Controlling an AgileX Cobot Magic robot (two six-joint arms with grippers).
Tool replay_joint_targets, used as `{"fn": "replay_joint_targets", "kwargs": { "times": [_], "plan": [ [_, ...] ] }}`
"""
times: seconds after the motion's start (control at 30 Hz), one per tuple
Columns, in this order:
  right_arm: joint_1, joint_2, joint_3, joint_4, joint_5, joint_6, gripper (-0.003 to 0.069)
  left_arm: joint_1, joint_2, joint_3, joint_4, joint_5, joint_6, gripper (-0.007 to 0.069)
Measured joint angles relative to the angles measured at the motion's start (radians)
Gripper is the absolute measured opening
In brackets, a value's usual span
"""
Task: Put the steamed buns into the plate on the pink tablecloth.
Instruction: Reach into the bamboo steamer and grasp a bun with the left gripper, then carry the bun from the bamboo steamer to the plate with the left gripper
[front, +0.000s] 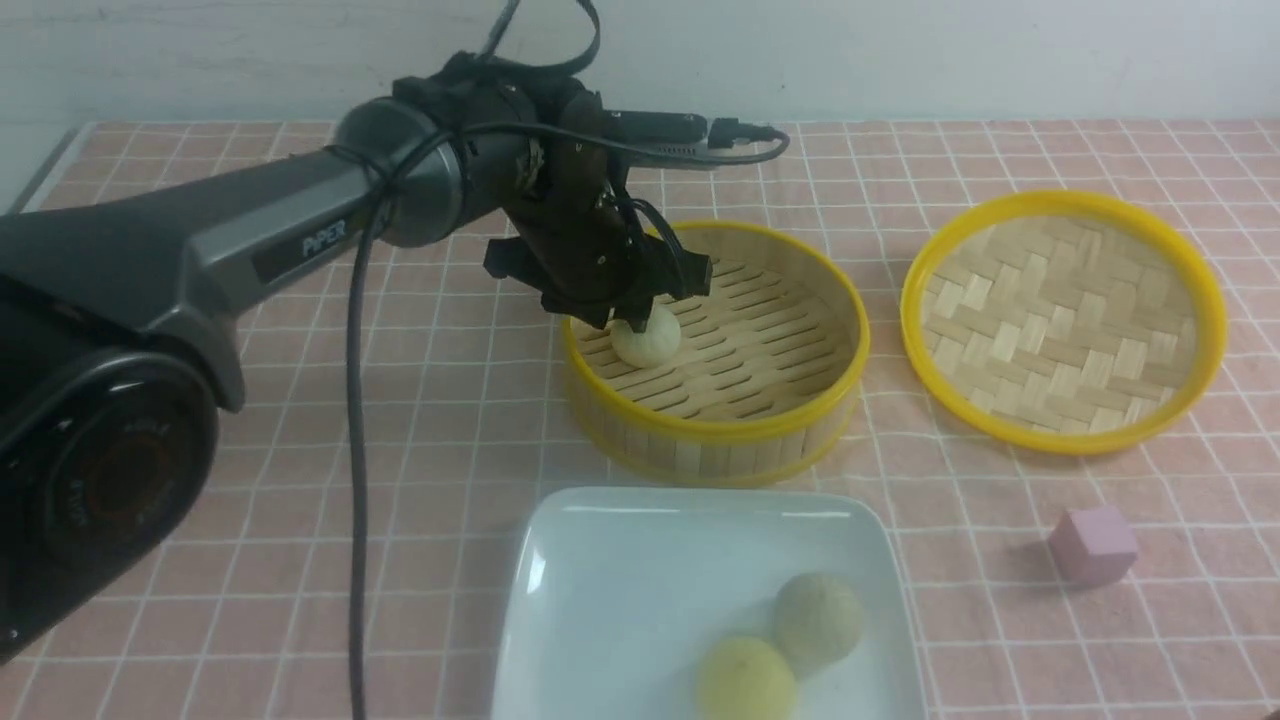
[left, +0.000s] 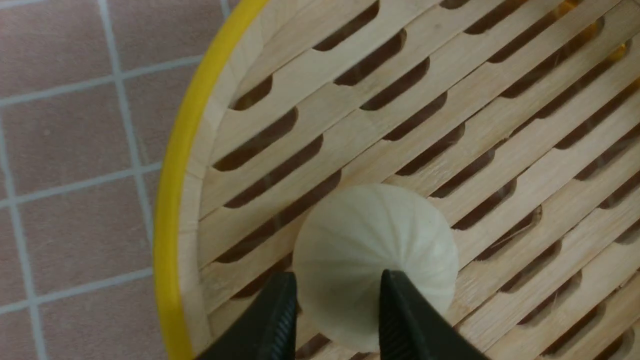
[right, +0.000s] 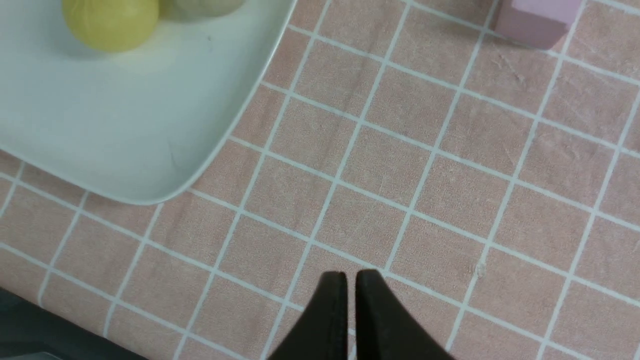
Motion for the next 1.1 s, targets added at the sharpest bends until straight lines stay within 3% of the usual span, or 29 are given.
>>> {"fn": "replay_joint_targets", "kwargs": {
  "times": [0.33,0.43,0.5,0.57,0.97,1.1],
  "plan": [
    [0.0,0.0,0.0,0.001,-0.003,0.0,0.0029,0.0,0.022,-0.006,-0.098,-0.031,0.0,0.0253],
    [0.0,0.0,0.0,0.001,-0.003,0.0,0.0032,0.0,0.039,-0.008,-0.1,-0.03,0.001,0.0189],
    [0.0,0.0,0.0,0.001,-0.003,0.0,0.0038,0.0,0.038,-0.009,-0.1,-0.014,0.008,0.0088],
    [0.0,0.0,0.0,0.001,-0.001,0.0,0.004,0.0,0.028,-0.009,-0.1,0.007,0.02,0.0047],
    [0.0,0.0,-0.009,-0.006,0.136,0.0,0.0049,0.0,-0.383,-0.007,-0.21,0.325,0.137,0.0021],
    [0.0,0.0,-0.009,-0.006,0.177,0.0,0.0053,-0.001,-0.53,0.116,-0.255,0.438,0.161,0.0022]
  ]
}}
